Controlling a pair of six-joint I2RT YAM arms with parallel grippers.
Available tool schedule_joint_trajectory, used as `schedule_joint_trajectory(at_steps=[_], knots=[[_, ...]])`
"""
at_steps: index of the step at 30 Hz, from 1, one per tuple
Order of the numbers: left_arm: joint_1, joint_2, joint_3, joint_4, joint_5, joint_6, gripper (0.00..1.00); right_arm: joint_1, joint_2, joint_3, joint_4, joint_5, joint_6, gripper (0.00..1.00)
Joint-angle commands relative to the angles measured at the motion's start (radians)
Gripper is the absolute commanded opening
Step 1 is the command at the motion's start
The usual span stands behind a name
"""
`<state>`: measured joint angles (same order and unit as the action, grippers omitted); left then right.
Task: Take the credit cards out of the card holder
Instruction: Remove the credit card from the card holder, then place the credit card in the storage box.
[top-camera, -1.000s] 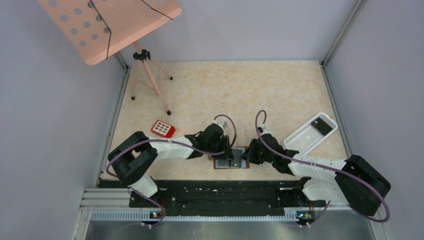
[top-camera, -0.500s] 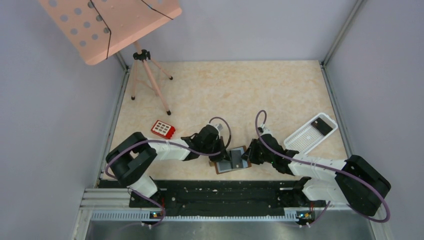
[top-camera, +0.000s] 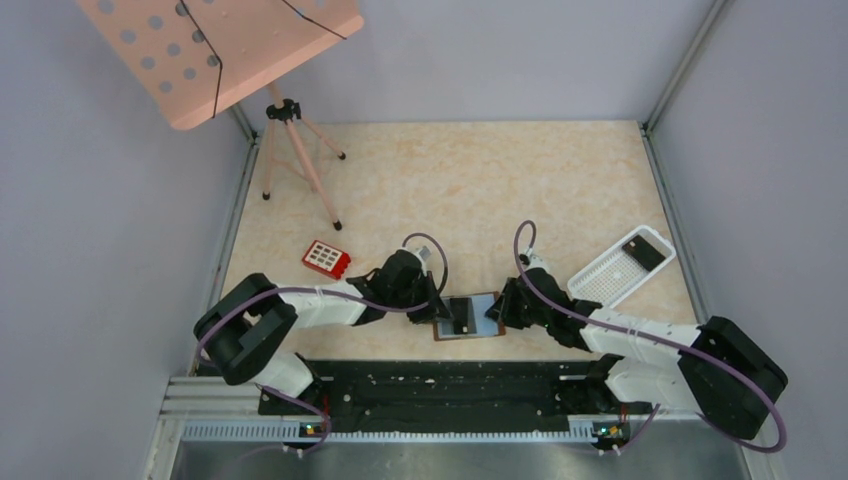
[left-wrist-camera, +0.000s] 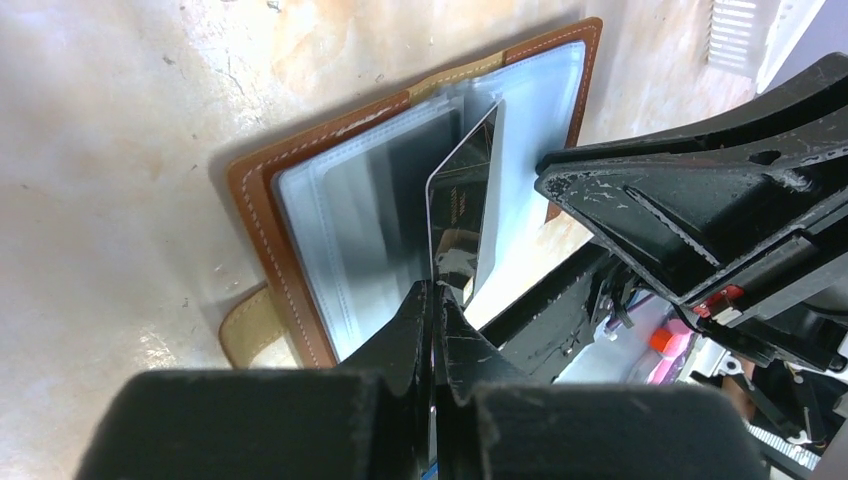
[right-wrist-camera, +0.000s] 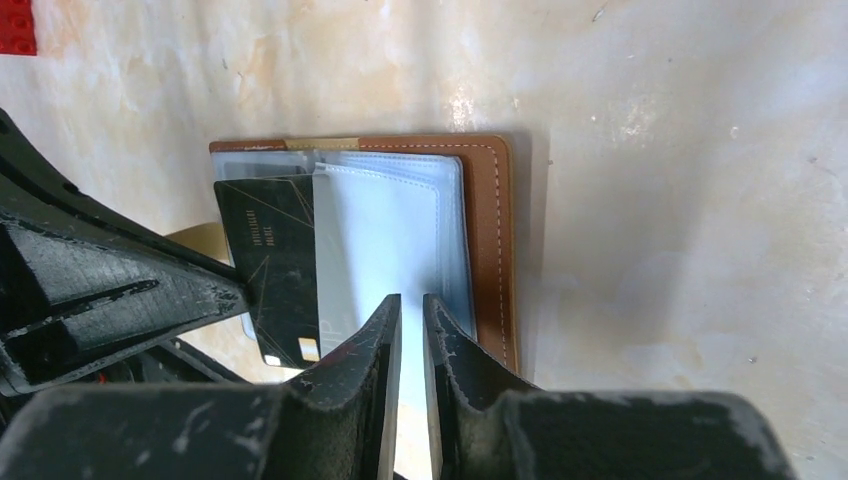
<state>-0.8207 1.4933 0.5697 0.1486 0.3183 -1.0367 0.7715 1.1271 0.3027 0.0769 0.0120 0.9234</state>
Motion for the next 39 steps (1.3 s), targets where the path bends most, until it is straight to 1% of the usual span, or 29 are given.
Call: schedule_joint_trajectory(at_steps=[1,5,10,13,14,16,18,20,24,26,29,32,36,39], knots=[[0.005,-0.056,-0.008,-0.007,-0.023,0.051,0.00,-0.016,-0.028,0.046,-0.112,0.036,-0.070,0.15],[0.005,-0.083,-0.015,-0.021,-0.031,0.087,0.00,-0.030,-0.052,0.081,-0.107,0.014,-0.148,0.18],[0.005,-0.125,-0.046,0.032,-0.027,0.115,0.00,-0.073,-0.075,0.126,-0.066,-0.109,-0.264,0.25],[0.005,-0.138,-0.054,0.054,-0.020,0.149,0.00,-0.128,-0.086,0.145,-0.050,-0.167,-0.347,0.29],[0.005,-0.142,-0.056,0.058,-0.019,0.161,0.00,-0.158,-0.088,0.148,-0.030,-0.208,-0.374,0.31],[0.005,-0.150,-0.062,0.072,-0.010,0.190,0.00,-0.228,-0.082,0.146,0.042,-0.342,-0.413,0.37],[0.004,-0.162,-0.068,0.081,-0.004,0.213,0.00,-0.297,-0.042,0.155,0.111,-0.519,-0.437,0.44],[0.005,-0.176,-0.072,0.089,0.004,0.236,0.00,-0.343,0.031,0.194,0.126,-0.626,-0.465,0.47],[0.005,-0.201,-0.079,0.089,0.023,0.277,0.00,-0.364,0.181,0.269,0.126,-0.828,-0.541,0.49],[0.005,-0.210,-0.080,0.088,0.032,0.292,0.00,-0.364,0.263,0.299,0.158,-0.947,-0.556,0.50],[0.004,-0.214,-0.080,0.083,0.041,0.308,0.00,-0.364,0.357,0.334,0.190,-1.012,-0.564,0.51],[0.005,-0.216,-0.082,0.081,0.037,0.316,0.00,-0.362,0.419,0.356,0.217,-1.058,-0.567,0.53],[0.005,-0.210,-0.081,0.077,0.039,0.323,0.00,-0.336,0.481,0.373,0.261,-1.091,-0.586,0.61],[0.005,-0.204,-0.074,0.069,0.039,0.333,0.00,-0.302,0.521,0.383,0.294,-1.093,-0.606,0.63]])
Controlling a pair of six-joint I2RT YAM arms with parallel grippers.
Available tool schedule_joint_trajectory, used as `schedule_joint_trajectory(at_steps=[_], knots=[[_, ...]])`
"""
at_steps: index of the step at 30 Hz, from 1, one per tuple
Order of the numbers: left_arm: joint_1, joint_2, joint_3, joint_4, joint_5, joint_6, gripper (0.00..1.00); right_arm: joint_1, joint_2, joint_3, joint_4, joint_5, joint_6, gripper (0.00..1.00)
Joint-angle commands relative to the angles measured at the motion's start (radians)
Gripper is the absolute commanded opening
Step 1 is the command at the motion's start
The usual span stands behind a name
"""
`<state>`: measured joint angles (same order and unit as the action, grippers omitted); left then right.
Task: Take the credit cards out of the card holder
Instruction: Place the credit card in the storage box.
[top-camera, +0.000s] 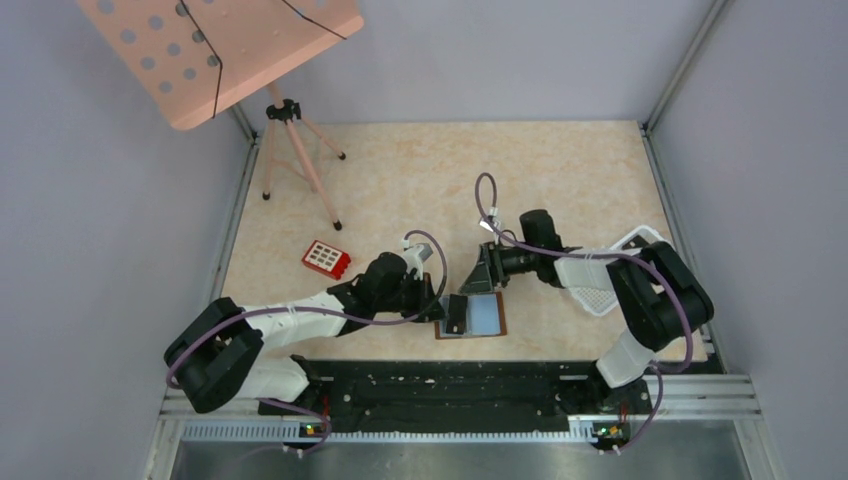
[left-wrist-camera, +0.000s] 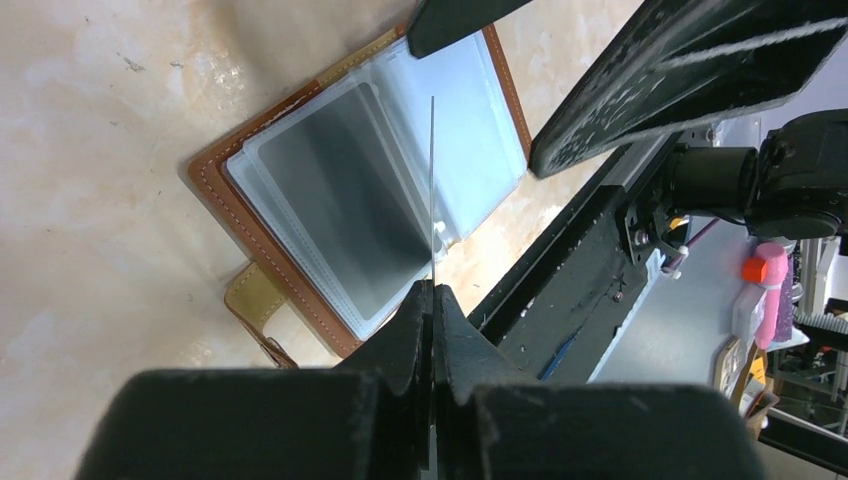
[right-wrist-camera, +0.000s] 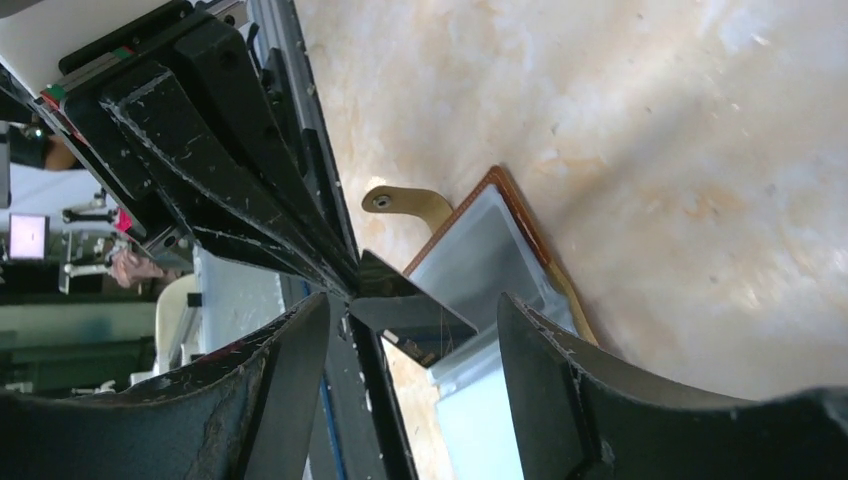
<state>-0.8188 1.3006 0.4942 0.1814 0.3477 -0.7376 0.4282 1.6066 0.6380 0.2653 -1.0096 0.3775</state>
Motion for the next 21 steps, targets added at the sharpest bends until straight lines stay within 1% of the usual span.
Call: schedule_joint_trajectory(at_steps=[1,5,7,9,10,12,14,15,18,21], knots=[[0.002,-0.011,0.004,0.032,0.010,0.035,0.00,0.049,0.059,0.049,0.124,-0.072,-0.059,0.63],[0.003,-0.015,0.010,0.021,0.005,0.046,0.00,0.065,0.115,0.075,0.145,-0.082,-0.061,0.62],[0.002,-0.017,0.013,0.006,-0.002,0.049,0.00,0.066,0.126,0.080,0.136,-0.090,-0.071,0.58],[0.003,-0.018,0.014,0.001,-0.004,0.051,0.00,0.066,0.120,0.081,0.093,-0.086,-0.108,0.54],[0.002,-0.018,0.014,-0.002,-0.006,0.052,0.00,0.066,0.114,0.079,0.075,-0.083,-0.123,0.51],[0.002,-0.023,0.014,-0.009,-0.013,0.050,0.00,0.066,0.100,0.077,0.044,-0.074,-0.146,0.41],[0.004,-0.027,0.011,-0.011,-0.020,0.050,0.00,0.066,0.084,0.067,0.038,-0.076,-0.149,0.31],[0.003,-0.028,0.011,-0.013,-0.022,0.049,0.00,0.066,0.077,0.061,0.044,-0.082,-0.146,0.28],[0.003,-0.034,0.010,-0.016,-0.027,0.049,0.00,0.066,0.064,0.045,0.070,-0.113,-0.130,0.26],[0.003,-0.033,0.008,-0.014,-0.030,0.047,0.00,0.067,0.072,0.039,0.070,-0.154,-0.129,0.28]])
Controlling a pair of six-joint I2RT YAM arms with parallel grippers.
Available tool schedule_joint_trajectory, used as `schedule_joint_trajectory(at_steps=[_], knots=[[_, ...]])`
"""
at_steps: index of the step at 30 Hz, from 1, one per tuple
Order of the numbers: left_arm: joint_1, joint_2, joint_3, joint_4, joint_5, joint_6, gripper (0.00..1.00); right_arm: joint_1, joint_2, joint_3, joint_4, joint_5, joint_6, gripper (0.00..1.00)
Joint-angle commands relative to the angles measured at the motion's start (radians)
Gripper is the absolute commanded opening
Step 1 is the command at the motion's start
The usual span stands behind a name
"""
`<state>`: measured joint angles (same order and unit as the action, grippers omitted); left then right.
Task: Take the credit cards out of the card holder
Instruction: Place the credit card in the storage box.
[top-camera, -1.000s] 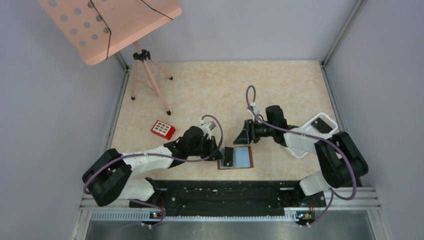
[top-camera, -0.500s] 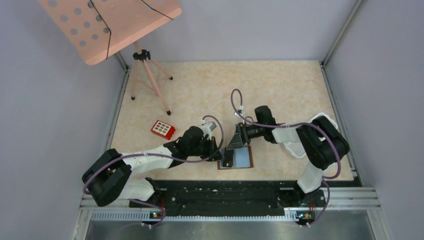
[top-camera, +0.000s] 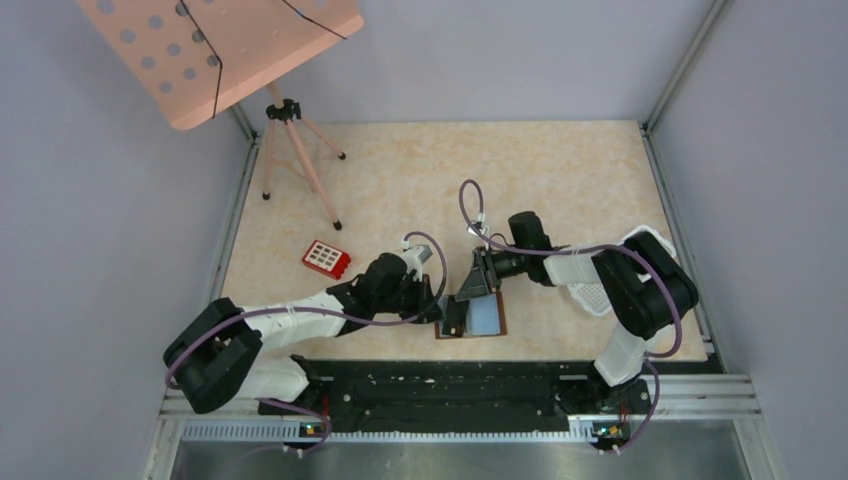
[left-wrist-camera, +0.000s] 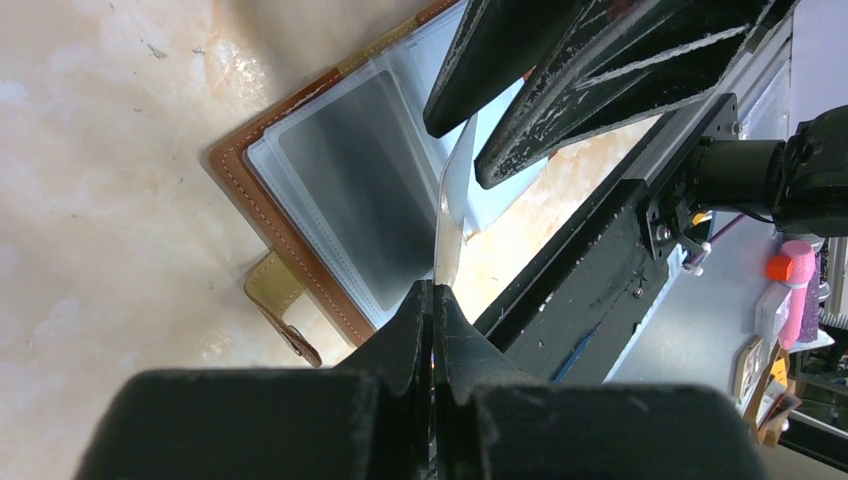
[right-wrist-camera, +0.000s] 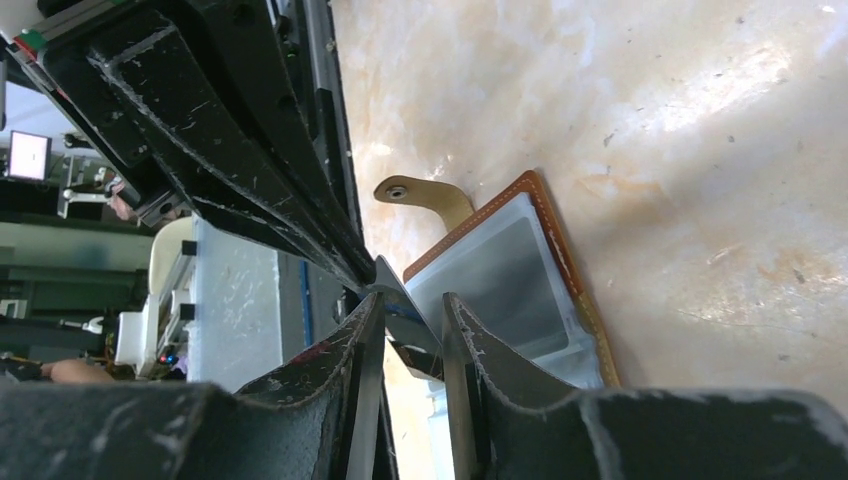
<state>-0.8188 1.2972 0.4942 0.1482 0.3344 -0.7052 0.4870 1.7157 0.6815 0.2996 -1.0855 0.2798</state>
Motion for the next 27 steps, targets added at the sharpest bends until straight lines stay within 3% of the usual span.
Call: schedule_joint_trajectory(at_steps=[1,8,11,13,18,21,26,27], knots=[[0.004,-0.029,0.006,0.020,-0.018,0.012,0.00,0.007,-0.034,-0.006,0.031,-0.081,-0.033,0.28],[0.006,-0.033,0.000,0.020,-0.025,0.004,0.00,0.007,-0.018,-0.013,0.016,-0.103,-0.042,0.21],[0.006,-0.040,-0.004,0.011,-0.041,0.005,0.00,0.007,-0.012,-0.007,0.005,-0.102,-0.044,0.12],[0.006,-0.044,-0.003,0.006,-0.047,0.006,0.00,0.007,-0.005,-0.005,0.003,-0.108,-0.042,0.00],[0.012,-0.059,0.006,-0.031,-0.073,0.001,0.02,0.004,-0.025,-0.027,0.105,-0.076,0.074,0.00],[0.013,-0.087,0.029,-0.087,-0.110,0.018,0.20,-0.013,-0.068,-0.041,0.178,-0.041,0.179,0.00],[0.016,-0.142,0.117,-0.241,-0.194,0.075,0.56,-0.073,-0.156,-0.008,0.071,0.047,0.223,0.00],[0.017,-0.152,0.137,-0.275,-0.222,0.085,0.68,-0.088,-0.174,-0.005,0.058,0.056,0.232,0.00]])
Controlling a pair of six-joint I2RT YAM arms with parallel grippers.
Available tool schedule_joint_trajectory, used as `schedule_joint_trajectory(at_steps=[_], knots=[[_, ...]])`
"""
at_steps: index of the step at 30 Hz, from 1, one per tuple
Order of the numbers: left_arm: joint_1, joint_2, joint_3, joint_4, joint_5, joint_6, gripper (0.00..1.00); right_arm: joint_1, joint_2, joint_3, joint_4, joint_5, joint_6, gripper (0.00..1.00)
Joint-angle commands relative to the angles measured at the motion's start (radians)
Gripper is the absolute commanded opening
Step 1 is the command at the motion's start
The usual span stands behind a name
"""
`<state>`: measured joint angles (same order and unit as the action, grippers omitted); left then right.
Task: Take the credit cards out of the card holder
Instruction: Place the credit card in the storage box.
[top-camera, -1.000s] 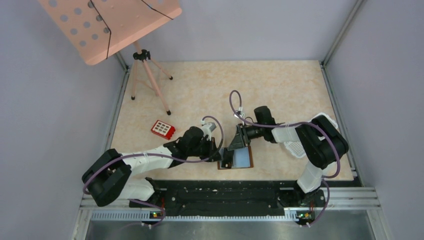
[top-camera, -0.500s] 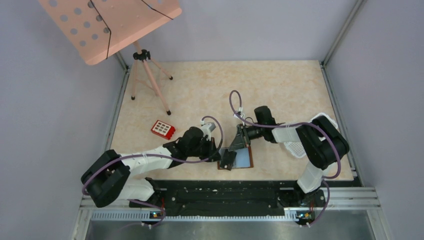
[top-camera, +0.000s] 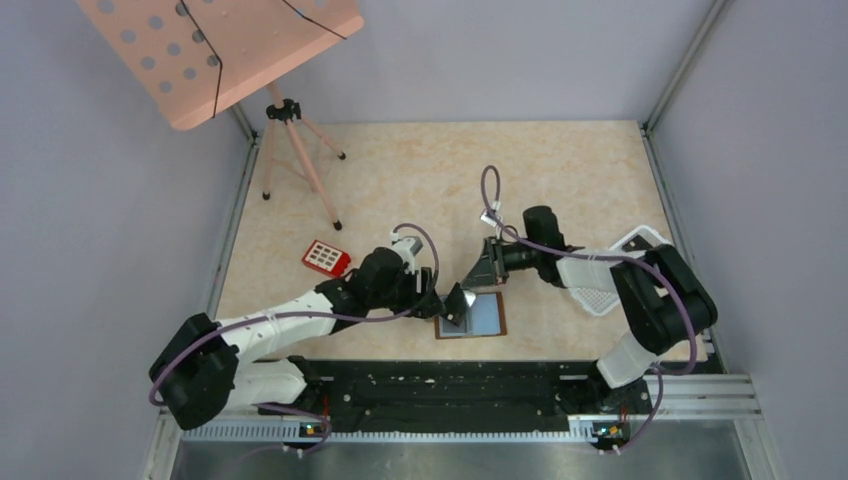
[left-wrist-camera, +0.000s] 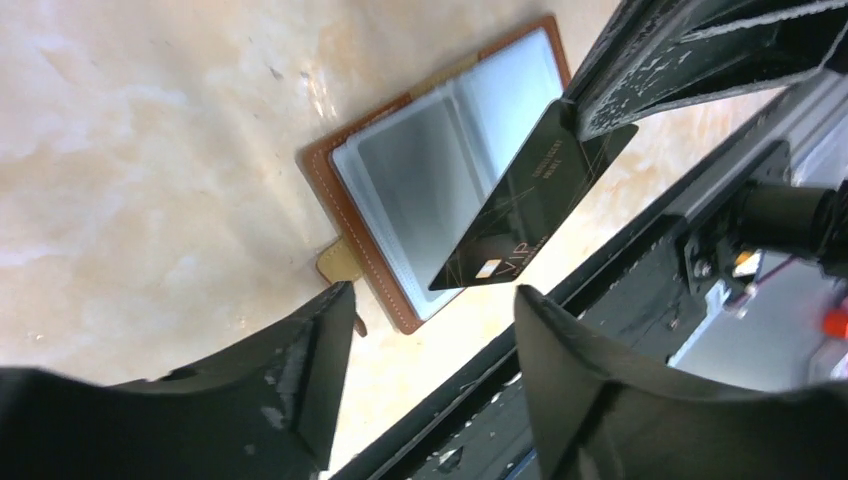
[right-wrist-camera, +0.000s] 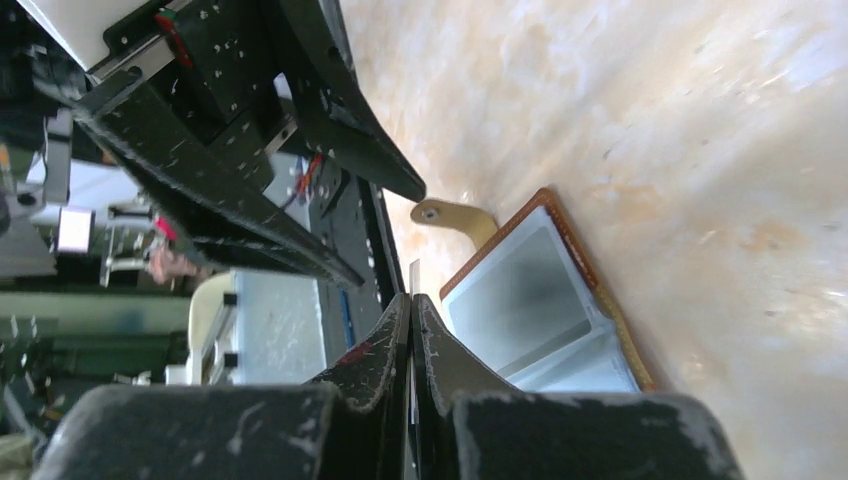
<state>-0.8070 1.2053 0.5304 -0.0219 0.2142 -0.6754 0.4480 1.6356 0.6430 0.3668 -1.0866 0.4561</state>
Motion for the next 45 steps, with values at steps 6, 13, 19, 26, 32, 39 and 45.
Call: schedule_joint_trajectory(at_steps=[6,13,19,26,32,39,45], knots=[[0.007,-0.124,0.223,-0.260,-0.192,0.127,0.99,-0.154,-0.263,0.055,-0.122,0.179,0.121,0.00],[0.009,-0.159,0.362,-0.432,-0.321,0.249,0.99,-0.324,-0.488,0.174,-0.439,0.539,0.112,0.00],[0.011,-0.135,0.507,-0.630,-0.437,0.300,0.98,-0.495,-0.614,0.230,-0.636,0.774,0.084,0.00],[0.011,-0.201,0.447,-0.607,-0.603,0.390,0.98,-0.729,-0.671,0.257,-0.770,0.994,0.030,0.00],[0.011,-0.218,0.421,-0.594,-0.682,0.388,0.99,-0.855,-0.676,0.245,-0.765,1.146,-0.010,0.00],[0.011,-0.165,0.442,-0.628,-0.714,0.396,0.99,-0.879,-0.616,0.196,-0.677,1.211,-0.004,0.00],[0.011,-0.164,0.422,-0.607,-0.705,0.401,0.99,-0.892,-0.578,0.187,-0.616,1.298,-0.015,0.00]])
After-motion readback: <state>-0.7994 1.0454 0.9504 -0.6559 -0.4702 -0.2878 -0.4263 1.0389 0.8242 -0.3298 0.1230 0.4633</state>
